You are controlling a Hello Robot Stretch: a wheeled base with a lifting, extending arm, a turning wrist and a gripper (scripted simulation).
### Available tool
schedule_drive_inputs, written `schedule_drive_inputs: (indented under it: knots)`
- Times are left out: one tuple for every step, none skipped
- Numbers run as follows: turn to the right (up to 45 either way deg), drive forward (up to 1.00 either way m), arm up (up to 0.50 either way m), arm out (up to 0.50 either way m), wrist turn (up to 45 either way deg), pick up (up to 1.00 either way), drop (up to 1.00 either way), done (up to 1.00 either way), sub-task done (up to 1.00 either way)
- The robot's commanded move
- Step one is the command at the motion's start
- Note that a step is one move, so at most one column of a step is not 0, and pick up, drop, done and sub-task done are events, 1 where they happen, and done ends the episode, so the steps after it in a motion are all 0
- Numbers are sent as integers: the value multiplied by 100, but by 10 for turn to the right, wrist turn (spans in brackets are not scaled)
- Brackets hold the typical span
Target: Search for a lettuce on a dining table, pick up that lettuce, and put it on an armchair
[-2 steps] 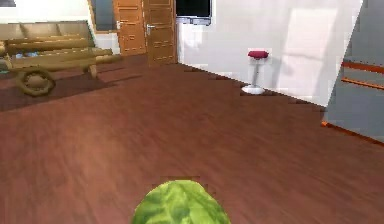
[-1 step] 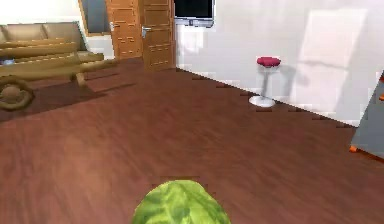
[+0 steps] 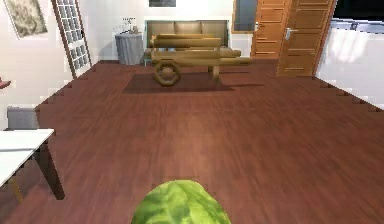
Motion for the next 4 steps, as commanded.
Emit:
schedule_drive_inputs:
  knots:
    - [0,30,0,0,0,0,0,0,0]
    - [210,0,0,0,0,0,0,0,0]
    - [0,100,0,0,0,0,0,0,0]
    - [0,100,0,0,0,0,0,0,0]
